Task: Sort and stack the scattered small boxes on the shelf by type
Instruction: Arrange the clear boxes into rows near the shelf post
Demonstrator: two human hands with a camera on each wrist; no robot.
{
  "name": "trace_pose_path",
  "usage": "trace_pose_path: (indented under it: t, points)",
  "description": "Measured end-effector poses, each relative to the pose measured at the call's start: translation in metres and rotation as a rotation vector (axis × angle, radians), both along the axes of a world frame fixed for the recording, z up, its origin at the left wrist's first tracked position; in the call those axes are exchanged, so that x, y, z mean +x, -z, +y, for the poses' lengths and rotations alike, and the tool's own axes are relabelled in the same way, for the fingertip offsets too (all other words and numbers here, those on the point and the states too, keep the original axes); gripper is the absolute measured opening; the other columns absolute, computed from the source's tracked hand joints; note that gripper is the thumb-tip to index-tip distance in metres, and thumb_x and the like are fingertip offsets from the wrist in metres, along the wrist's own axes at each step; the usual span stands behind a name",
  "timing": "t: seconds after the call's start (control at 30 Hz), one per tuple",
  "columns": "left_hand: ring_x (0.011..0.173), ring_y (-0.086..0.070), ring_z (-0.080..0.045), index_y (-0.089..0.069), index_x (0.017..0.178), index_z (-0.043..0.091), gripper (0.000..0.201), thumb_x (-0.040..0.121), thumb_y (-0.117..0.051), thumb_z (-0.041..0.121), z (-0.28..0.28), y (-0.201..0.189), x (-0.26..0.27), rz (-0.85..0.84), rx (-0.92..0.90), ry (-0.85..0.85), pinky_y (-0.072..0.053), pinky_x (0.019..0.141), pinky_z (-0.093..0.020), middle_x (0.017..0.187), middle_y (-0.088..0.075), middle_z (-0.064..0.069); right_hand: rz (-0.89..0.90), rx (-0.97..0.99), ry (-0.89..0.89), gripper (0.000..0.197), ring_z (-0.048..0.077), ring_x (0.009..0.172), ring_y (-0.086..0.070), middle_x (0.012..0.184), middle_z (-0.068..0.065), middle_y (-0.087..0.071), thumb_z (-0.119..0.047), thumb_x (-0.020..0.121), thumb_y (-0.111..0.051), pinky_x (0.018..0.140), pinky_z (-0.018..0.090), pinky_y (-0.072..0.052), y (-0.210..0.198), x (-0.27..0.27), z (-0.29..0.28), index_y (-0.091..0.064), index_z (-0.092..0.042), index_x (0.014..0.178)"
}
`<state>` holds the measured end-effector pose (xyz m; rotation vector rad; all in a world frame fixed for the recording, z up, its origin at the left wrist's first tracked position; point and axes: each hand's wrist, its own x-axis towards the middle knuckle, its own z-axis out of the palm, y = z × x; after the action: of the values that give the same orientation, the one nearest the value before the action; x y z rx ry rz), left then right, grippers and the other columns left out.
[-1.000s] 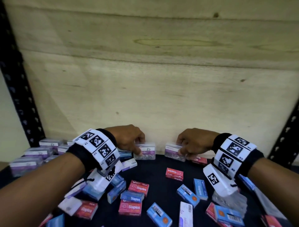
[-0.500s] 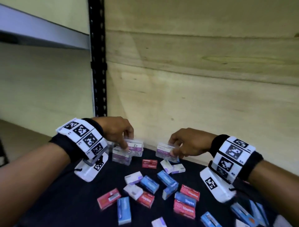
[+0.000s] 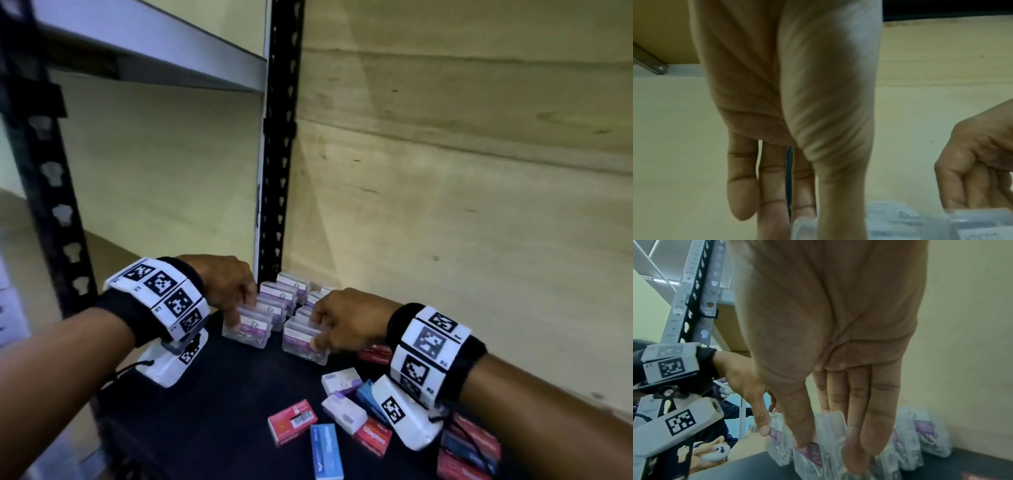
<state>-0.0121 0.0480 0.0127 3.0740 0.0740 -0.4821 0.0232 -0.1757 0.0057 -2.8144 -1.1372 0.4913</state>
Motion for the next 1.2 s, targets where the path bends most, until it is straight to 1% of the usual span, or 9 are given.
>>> trace_pose_path:
  t: [0.17, 0.43, 0.53, 0.63, 0.7, 0.77, 0.9, 1.03, 1.2]
  points:
    - [0.095, -0.059, -0.009, -0.065, 0.095, 0.035, 0.032, 0.071, -0.085, 0.031, 0.007, 0.013, 0.005, 0.014, -0.022, -0.003, -0.042, 0.075, -0.023, 0.106, -0.064, 0.012, -0.009, -0.052, -0.012, 0.033, 0.019, 0.103, -0.062, 0.097, -0.006, -0.063, -0.038, 0.092, -0.067, 0.089, 0.032, -0.050, 0.013, 0.002, 0.013, -0.063, -0.022, 0.121]
    - [0.094, -0.059, -0.008, -0.065, 0.096, 0.035, 0.032, 0.071, -0.085, 0.031, 0.012, 0.023, 0.011, -0.005, -0.048, 0.025, -0.043, 0.074, -0.022, 0.105, -0.064, 0.011, -0.007, -0.032, -0.013, 0.030, 0.020, 0.097, -0.064, 0.101, 0.000, -0.070, -0.037, 0.091, -0.067, 0.087, 0.035, -0.053, 0.019, 0.006, 0.015, -0.066, -0.018, 0.114]
    - [0.088, -0.059, -0.005, -0.065, 0.098, 0.033, 0.034, 0.072, -0.085, 0.028, 0.014, 0.024, 0.010, -0.022, -0.070, 0.014, -0.042, 0.069, -0.020, 0.104, -0.063, 0.011, -0.018, -0.032, -0.008, 0.035, 0.021, 0.098, -0.064, 0.105, 0.002, -0.070, -0.041, 0.090, -0.067, 0.086, 0.034, -0.052, 0.019, 0.006, 0.014, -0.065, -0.016, 0.115]
    - [0.076, -0.056, 0.002, -0.067, 0.105, 0.030, 0.037, 0.073, -0.084, 0.024, 0.015, 0.019, 0.006, -0.038, -0.076, 0.022, -0.039, 0.063, -0.016, 0.105, -0.064, 0.013, -0.023, -0.023, 0.000, 0.038, 0.019, 0.098, -0.062, 0.104, -0.002, -0.068, -0.044, 0.090, -0.067, 0.084, 0.032, -0.050, 0.017, 0.005, 0.011, -0.063, -0.018, 0.118]
    - [0.073, -0.054, 0.003, -0.066, 0.108, 0.031, 0.038, 0.074, -0.084, 0.024, 0.016, 0.012, 0.001, -0.050, -0.062, 0.023, -0.038, 0.062, -0.016, 0.106, -0.063, 0.016, -0.026, -0.016, 0.005, 0.039, 0.017, 0.098, -0.061, 0.098, -0.006, -0.064, -0.043, 0.090, -0.067, 0.080, 0.029, -0.048, 0.015, 0.003, 0.009, -0.063, -0.020, 0.120]
    - [0.073, -0.053, 0.004, -0.066, 0.109, 0.032, 0.039, 0.075, -0.083, 0.025, 0.015, 0.005, -0.003, -0.063, -0.051, 0.023, -0.038, 0.063, -0.016, 0.107, -0.062, 0.017, -0.046, -0.015, 0.007, 0.039, 0.017, 0.099, -0.061, 0.100, -0.006, -0.063, -0.042, 0.091, -0.067, 0.080, 0.028, -0.046, 0.012, 0.002, 0.004, -0.062, -0.021, 0.123]
    - [0.078, -0.055, 0.004, -0.066, 0.109, 0.032, 0.037, 0.077, -0.082, 0.028, 0.005, -0.006, -0.012, -0.086, -0.042, 0.042, -0.038, 0.063, -0.016, 0.105, -0.063, 0.018, -0.085, -0.009, 0.034, 0.042, 0.019, 0.103, -0.062, 0.117, -0.003, -0.065, -0.045, 0.088, -0.069, 0.088, 0.032, -0.051, 0.004, 0.000, -0.009, -0.061, -0.024, 0.123]
    - [0.084, -0.058, 0.000, -0.065, 0.109, 0.032, 0.035, 0.078, -0.080, 0.031, -0.018, -0.015, -0.016, -0.106, -0.042, 0.105, -0.041, 0.065, -0.016, 0.103, -0.064, 0.016, -0.085, -0.003, 0.070, 0.039, 0.018, 0.098, -0.061, 0.115, -0.004, -0.066, -0.047, 0.086, -0.071, 0.081, 0.029, -0.048, -0.005, -0.005, -0.034, -0.063, -0.026, 0.118]
    - [0.087, -0.062, -0.003, -0.067, 0.107, 0.032, 0.028, 0.081, -0.077, 0.035, -0.066, -0.021, -0.016, -0.129, -0.073, 0.226, -0.049, 0.075, -0.020, 0.099, -0.066, 0.016, -0.089, -0.046, 0.152, 0.039, 0.017, 0.096, -0.062, 0.115, -0.004, -0.068, -0.046, 0.088, -0.069, 0.086, 0.031, -0.050, -0.013, -0.012, -0.085, -0.063, -0.025, 0.119]
